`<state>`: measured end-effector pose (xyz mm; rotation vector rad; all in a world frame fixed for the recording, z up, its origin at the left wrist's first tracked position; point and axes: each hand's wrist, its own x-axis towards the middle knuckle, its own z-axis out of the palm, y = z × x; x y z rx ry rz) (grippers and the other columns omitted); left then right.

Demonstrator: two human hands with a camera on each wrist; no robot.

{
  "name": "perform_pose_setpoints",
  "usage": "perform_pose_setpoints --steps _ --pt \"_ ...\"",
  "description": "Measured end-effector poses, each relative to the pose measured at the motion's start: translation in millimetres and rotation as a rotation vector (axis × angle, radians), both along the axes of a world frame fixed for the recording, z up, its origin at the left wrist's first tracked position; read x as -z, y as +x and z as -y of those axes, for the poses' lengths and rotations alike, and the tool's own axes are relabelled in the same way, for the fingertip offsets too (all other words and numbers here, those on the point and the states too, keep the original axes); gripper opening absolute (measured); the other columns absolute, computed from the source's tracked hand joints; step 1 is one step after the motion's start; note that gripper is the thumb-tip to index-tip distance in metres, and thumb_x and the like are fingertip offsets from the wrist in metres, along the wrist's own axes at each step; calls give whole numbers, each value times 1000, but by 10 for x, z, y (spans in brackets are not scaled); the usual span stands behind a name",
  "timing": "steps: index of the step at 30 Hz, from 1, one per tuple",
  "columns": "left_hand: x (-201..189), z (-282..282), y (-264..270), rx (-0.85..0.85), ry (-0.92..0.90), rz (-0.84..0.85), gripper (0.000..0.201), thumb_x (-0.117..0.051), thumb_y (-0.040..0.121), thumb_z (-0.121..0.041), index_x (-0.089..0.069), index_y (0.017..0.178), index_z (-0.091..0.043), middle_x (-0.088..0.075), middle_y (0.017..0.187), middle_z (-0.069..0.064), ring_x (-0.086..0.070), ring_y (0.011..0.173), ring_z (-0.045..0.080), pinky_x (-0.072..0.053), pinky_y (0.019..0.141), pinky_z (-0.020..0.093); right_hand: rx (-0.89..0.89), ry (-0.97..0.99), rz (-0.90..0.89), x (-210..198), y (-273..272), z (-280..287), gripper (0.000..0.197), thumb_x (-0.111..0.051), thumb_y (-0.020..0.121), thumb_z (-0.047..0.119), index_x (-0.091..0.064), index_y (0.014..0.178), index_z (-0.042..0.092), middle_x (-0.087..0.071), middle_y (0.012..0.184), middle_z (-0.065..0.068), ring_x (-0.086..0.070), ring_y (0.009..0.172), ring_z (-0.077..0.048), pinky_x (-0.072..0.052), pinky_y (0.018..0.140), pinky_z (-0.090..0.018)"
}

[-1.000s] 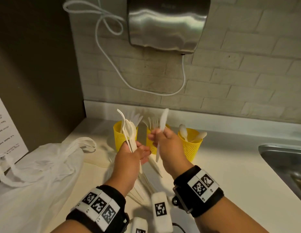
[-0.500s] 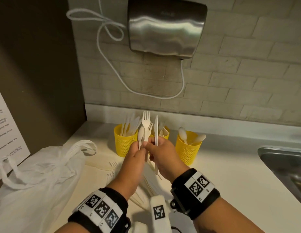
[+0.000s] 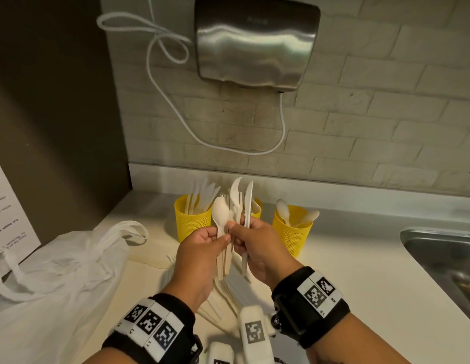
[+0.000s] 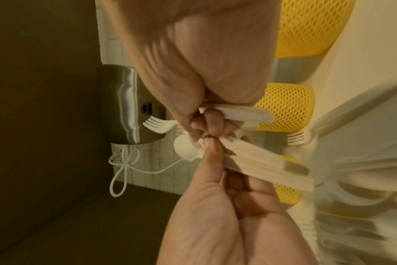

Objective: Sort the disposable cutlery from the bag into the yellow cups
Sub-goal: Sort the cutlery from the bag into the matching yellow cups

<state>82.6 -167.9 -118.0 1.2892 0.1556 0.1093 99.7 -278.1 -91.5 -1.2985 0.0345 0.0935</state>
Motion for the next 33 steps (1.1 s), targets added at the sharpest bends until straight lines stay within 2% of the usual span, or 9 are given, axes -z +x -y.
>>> perform_pose_setpoints --steps 3,9,12,16,20,23,26,29,33 --pt "-12 -8 -15 52 84 25 17 -61 94 -10 -74 103 -15 -77 93 10 -74 91 30 -56 92 48 -11 -45 -15 9 16 23 5 -61 92 2 -60 87 1 -45 50 -1 -38 46 -12 -35 46 -20" --pt "0 1 -37 97 309 108 22 -53 100 -23 -74 103 -28 -77 91 -4 -73 90 18 -57 89 44 -45 -119 -22 19 42 75 6 -58 94 2 -62 91 2 -52 47 5 -47 44 -9 -45 52 -23" --pt "26 4 -34 2 258 124 20 -51 101 -24 -70 97 -19 -76 87 -3 -73 84 14 -56 76 32 9 -154 -10 -60 92 84 13 -57 96 4 -61 84 7 -50 52 2 -46 43 -8 -45 51 -22" --pt "74 -67 71 -124 130 110 14 -47 102 -18 -60 101 -15 -73 105 2 -71 98 14 -53 86 30 184 -176 89 -342 372 199 14 -57 96 11 -62 83 10 -48 61 -2 -44 53 -12 -40 55 -24" --pt "80 -130 91 -155 72 114 12 -45 103 -17 -57 99 -17 -72 105 5 -71 97 15 -52 84 30 331 -190 179 -602 732 270 15 -56 96 10 -59 81 11 -49 60 -2 -46 54 -14 -41 56 -29" --pt "88 -168 72 -146 50 113 11 -45 103 -15 -57 101 -13 -72 105 4 -71 98 15 -52 84 28 320 -162 153 -596 920 213 18 -52 96 3 -55 81 13 -49 62 -2 -45 54 -13 -38 52 -26" --pt "97 -222 90 -165 40 110 10 -46 102 -12 -56 101 -11 -72 105 6 -71 98 16 -53 85 30 251 -306 74 -446 1052 165 19 -52 93 -1 -54 80 13 -54 69 -6 -52 57 -15 -45 54 -26" --pt "94 -262 105 -179 13 83 10 -47 101 -12 -57 101 -14 -71 106 7 -71 99 17 -52 87 30 163 -403 -35 -359 1095 113 8 -50 93 -5 -57 95 -3 -58 73 -13 -58 62 -21 -49 62 -29" --pt "96 -255 112 -172 -22 57 11 -50 100 -10 -59 101 -16 -72 106 8 -70 101 19 -52 88 31 135 -472 -189 -508 1021 76 5 -40 98 -6 -44 99 -3 -54 67 -16 -57 48 -21 -48 41 -25"
